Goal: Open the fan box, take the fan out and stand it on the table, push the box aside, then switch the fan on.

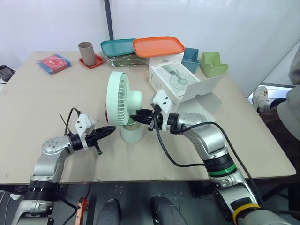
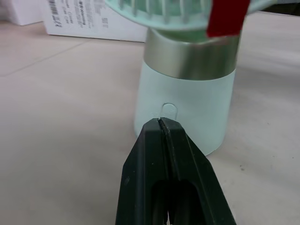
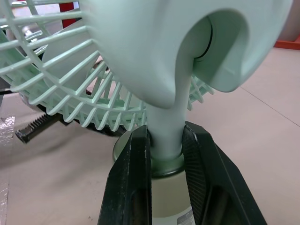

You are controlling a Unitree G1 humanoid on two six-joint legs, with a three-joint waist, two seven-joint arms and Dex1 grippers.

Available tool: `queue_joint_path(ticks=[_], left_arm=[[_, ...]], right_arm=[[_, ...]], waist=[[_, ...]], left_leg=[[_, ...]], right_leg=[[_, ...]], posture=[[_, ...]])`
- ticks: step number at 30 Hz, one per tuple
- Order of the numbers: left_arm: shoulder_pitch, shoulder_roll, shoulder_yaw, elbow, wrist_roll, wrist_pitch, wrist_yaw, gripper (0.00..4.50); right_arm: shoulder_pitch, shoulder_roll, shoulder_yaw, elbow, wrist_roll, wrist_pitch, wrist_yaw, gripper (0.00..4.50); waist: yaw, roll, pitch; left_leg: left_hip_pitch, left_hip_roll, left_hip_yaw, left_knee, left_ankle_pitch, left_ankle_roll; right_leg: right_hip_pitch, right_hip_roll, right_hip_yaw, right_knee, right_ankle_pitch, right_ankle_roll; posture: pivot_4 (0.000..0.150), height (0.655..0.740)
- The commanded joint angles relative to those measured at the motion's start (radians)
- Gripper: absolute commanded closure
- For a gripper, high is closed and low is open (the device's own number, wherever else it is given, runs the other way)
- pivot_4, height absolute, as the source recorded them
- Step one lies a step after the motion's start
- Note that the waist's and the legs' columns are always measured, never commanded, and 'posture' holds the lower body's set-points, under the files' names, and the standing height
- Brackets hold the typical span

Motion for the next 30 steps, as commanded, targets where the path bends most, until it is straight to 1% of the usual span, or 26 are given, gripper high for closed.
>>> queue_joint_path(ticks=[1,5,11,17,21,24,28,30], left_arm=[[0.032,0.022,0.044,-0.094,-0.032,0.013,0.022,4.43],[0.100,0.061,0.111,-0.236,-0.090,0.076,0.047,4.43],[0.188,0.085,0.162,-0.383,-0.148,0.153,0.091,4.43],[0.274,0.111,0.217,-0.480,-0.219,0.226,0.114,4.43],[0.298,0.119,0.238,-0.520,-0.247,0.257,0.132,4.43],[0.303,0.122,0.237,-0.533,-0.254,0.267,0.142,4.43],[0.298,0.124,0.228,-0.541,-0.257,0.275,0.152,4.43],[0.297,0.125,0.224,-0.542,-0.255,0.275,0.150,4.43]], right_arm=[[-0.023,-0.025,-0.046,0.011,0.020,-0.010,0.015,4.11],[-0.032,-0.031,-0.082,0.012,0.065,-0.003,0.043,4.11],[-0.022,-0.045,-0.137,-0.036,0.175,0.021,0.114,4.11],[-0.013,-0.061,-0.169,-0.093,0.269,0.036,0.176,4.11],[0.003,-0.069,-0.185,-0.142,0.332,0.052,0.202,4.11],[0.009,-0.074,-0.180,-0.154,0.340,0.051,0.203,4.11],[0.011,-0.075,-0.160,-0.138,0.313,0.036,0.187,4.11],[0.014,-0.080,-0.135,-0.127,0.276,0.020,0.180,4.11]], waist=[[0.001,0.000,0.000],[0.001,0.000,0.000],[0.001,0.000,0.000],[-0.001,0.001,0.000],[-0.001,0.001,0.000],[-0.001,0.001,0.000],[0.000,0.001,0.000],[0.000,0.001,0.000]], left_leg=[[0.000,0.000,0.000,0.000,0.000,0.000],[0.000,0.000,0.000,0.000,0.000,0.000],[-0.002,0.000,0.001,0.000,0.000,0.000],[-0.002,0.001,0.002,-0.003,0.000,0.000],[-0.002,0.001,0.002,-0.003,0.000,0.000],[-0.002,0.001,0.002,-0.003,0.000,0.000],[-0.001,0.001,0.002,-0.003,0.000,0.000],[-0.001,0.001,0.002,-0.003,0.000,0.000]], right_leg=[[0.000,0.000,0.000,0.000,0.000,0.000],[0.000,0.000,0.000,0.000,0.000,0.000],[-0.001,-0.001,0.000,-0.001,-0.001,0.001],[-0.002,0.000,0.001,-0.002,-0.002,0.001],[-0.002,0.000,0.000,-0.002,-0.002,0.000],[-0.002,-0.001,0.001,-0.002,-0.002,0.000],[-0.002,-0.001,0.000,-0.002,-0.002,0.000],[-0.002,-0.001,0.000,-0.002,-0.002,0.000]], posture=[[0.150,0.7400],[0.150,0.7400],[0.150,0.7400],[0.150,0.7400],[0.150,0.7400],[0.150,0.7400],[0.150,0.7400],[0.150,0.7400]])
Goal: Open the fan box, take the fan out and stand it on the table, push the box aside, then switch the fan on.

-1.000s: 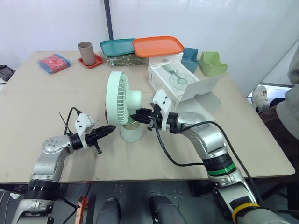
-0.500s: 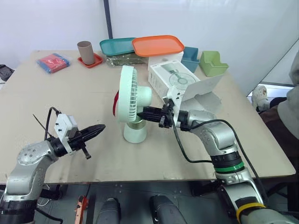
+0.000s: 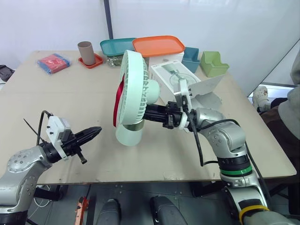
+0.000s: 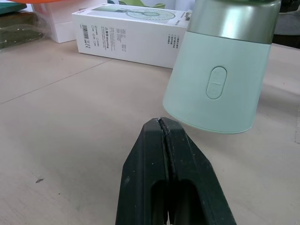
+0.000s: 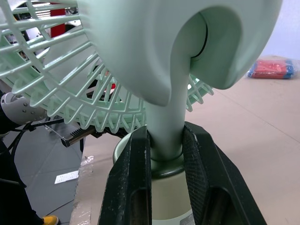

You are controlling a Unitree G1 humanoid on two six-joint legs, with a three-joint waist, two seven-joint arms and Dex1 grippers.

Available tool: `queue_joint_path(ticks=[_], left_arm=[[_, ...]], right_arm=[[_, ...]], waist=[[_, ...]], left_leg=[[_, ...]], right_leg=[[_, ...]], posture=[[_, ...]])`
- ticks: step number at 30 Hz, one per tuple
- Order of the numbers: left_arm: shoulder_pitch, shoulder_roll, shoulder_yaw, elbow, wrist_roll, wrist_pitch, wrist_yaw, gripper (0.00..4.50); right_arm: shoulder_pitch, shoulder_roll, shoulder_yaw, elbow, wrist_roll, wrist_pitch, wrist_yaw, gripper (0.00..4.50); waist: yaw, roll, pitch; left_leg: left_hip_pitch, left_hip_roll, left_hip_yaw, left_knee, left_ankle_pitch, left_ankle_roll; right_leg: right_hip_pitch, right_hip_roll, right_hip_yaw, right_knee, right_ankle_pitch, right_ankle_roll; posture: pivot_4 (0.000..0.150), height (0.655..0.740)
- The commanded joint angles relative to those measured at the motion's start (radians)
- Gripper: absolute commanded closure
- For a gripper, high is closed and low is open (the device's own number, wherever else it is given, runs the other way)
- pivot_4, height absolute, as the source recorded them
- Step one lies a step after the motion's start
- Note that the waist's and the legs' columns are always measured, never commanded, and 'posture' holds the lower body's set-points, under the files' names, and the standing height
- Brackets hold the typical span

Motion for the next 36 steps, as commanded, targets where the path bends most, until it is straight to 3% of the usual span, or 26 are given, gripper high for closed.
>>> queue_joint_path(ticks=[1,5,15,36], left_arm=[[-0.006,0.011,0.012,-0.042,-0.015,-0.003,0.006,4.43],[-0.008,-0.007,-0.021,-0.023,0.007,-0.016,0.008,4.43],[-0.071,-0.072,-0.133,0.121,0.077,-0.071,-0.007,4.43],[-0.212,-0.163,-0.244,0.364,0.182,-0.191,-0.047,4.43]], right_arm=[[-0.006,-0.006,0.033,-0.014,-0.062,-0.066,-0.024,4.11],[0.006,0.009,0.101,0.025,-0.168,-0.135,-0.068,4.11],[0.027,0.055,0.161,0.083,-0.259,-0.194,-0.125,4.11],[0.050,0.059,0.163,0.045,-0.282,-0.202,-0.125,4.11]], waist=[[0.000,0.000,0.000],[0.000,0.000,0.000],[-0.001,0.000,0.000],[0.000,0.000,0.000]], left_leg=[[0.000,0.000,0.000,0.000,0.000,0.000],[0.000,0.000,0.000,0.000,0.000,0.000],[0.001,0.000,0.001,0.000,0.000,0.000],[0.005,0.000,0.003,0.001,0.003,0.003]], right_leg=[[0.000,0.000,0.000,0.000,0.000,0.000],[0.000,0.000,0.000,0.000,0.000,0.000],[0.000,0.000,0.000,0.000,0.000,0.000],[0.003,0.000,0.003,0.000,0.004,-0.005]], posture=[[0.150,0.7400],[0.150,0.7400],[0.150,0.7400],[0.150,0.7400]])
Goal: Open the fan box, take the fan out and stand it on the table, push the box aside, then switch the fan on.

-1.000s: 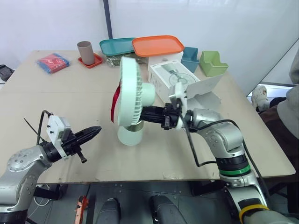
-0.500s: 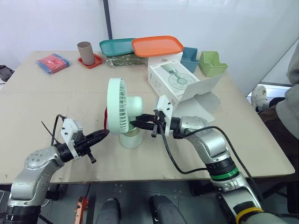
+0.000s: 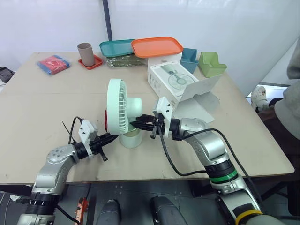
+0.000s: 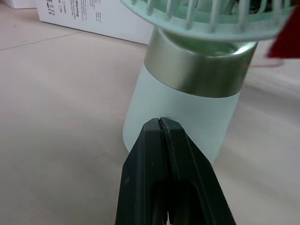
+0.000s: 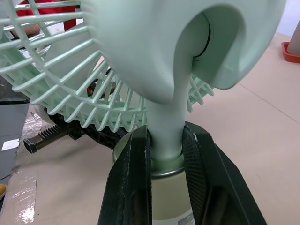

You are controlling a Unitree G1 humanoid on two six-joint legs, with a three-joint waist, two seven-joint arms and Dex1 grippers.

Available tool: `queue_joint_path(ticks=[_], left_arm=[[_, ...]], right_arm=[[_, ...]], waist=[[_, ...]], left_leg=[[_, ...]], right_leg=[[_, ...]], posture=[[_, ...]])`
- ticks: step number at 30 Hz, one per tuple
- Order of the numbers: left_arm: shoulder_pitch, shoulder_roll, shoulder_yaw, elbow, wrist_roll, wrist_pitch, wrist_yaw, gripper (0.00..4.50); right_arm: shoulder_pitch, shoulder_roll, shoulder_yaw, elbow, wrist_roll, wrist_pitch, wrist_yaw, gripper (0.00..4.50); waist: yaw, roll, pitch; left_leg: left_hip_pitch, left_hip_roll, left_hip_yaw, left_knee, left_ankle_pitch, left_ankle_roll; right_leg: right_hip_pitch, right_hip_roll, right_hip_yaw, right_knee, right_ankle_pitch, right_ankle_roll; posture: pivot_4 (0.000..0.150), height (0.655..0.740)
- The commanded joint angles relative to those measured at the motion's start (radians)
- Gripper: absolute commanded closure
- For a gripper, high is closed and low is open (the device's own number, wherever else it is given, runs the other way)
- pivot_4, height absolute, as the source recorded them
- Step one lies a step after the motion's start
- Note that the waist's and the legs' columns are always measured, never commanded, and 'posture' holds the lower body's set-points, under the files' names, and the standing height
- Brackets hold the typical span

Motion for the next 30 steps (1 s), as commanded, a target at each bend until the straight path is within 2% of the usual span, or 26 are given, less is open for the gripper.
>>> queue_joint_path(ticks=[1,10,30], left_arm=[[-0.031,-0.013,-0.008,0.032,0.015,-0.045,-0.022,4.43],[-0.043,-0.024,-0.014,0.074,0.025,-0.075,-0.043,4.43],[-0.025,-0.020,-0.019,-0.006,0.005,-0.023,-0.051,4.43]], right_arm=[[-0.004,-0.003,0.001,-0.038,-0.004,-0.010,-0.003,4.11],[-0.002,-0.005,0.003,-0.042,-0.009,-0.010,0.000,4.11],[-0.003,0.020,0.016,-0.022,-0.037,-0.006,-0.019,4.11]], waist=[[0.000,0.000,0.000],[0.000,0.000,0.000],[0.000,0.000,0.000]], left_leg=[[0.000,0.000,0.000,0.000,0.000,0.000],[0.000,0.000,0.000,0.000,0.000,0.000],[0.001,0.000,0.000,0.000,0.001,0.001]], right_leg=[[0.000,0.000,0.000,0.000,0.000,0.000],[0.000,0.000,0.000,0.000,0.000,0.000],[0.001,0.000,0.001,0.000,0.000,0.000]], posture=[[0.150,0.7400],[0.150,0.7400],[0.150,0.7400]])
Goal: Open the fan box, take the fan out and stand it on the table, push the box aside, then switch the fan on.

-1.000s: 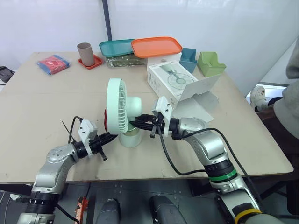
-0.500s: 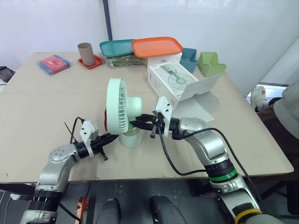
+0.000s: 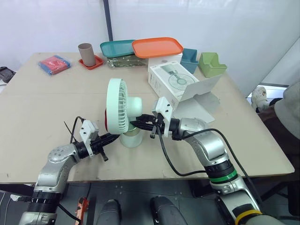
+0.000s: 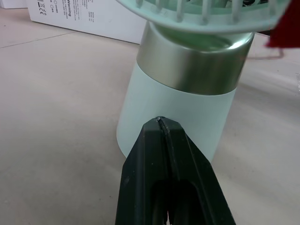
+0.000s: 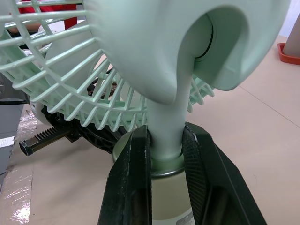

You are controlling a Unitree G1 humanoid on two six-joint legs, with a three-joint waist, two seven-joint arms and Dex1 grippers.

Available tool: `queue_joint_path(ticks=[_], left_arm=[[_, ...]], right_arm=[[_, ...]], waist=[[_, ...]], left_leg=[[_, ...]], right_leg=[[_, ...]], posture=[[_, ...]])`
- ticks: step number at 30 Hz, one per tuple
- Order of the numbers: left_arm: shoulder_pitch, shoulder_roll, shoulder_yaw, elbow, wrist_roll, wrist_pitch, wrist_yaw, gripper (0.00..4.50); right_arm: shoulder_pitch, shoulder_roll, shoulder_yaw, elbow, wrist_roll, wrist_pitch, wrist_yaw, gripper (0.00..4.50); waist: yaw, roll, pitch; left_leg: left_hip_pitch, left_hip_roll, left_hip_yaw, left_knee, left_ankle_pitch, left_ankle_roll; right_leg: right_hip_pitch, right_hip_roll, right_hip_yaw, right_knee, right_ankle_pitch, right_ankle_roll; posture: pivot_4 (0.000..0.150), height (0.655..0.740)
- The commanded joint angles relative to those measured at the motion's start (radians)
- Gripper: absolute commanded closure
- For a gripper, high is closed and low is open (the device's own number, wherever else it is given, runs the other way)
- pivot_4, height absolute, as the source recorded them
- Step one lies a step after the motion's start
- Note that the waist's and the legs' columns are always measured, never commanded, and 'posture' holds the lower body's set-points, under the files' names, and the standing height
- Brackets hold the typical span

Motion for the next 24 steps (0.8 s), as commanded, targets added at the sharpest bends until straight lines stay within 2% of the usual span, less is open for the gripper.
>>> queue_joint_path(ticks=[1,24], left_arm=[[-0.007,-0.004,-0.017,-0.043,-0.006,-0.003,-0.015,4.43],[-0.027,-0.016,-0.030,-0.048,-0.002,0.008,-0.011,4.43]], right_arm=[[-0.005,0.009,0.015,-0.018,-0.008,-0.004,-0.011,4.11],[-0.005,0.012,0.019,-0.024,-0.005,0.000,-0.012,4.11]], waist=[[0.000,0.000,0.000],[0.000,0.000,0.000]], left_leg=[[0.000,0.000,0.000,0.000,0.000,0.000],[0.000,0.000,0.000,0.000,0.000,0.000]], right_leg=[[0.000,0.000,0.000,0.000,0.000,0.000],[0.000,0.000,0.000,0.000,0.000,0.000]], posture=[[0.150,0.7400],[0.150,0.7400]])
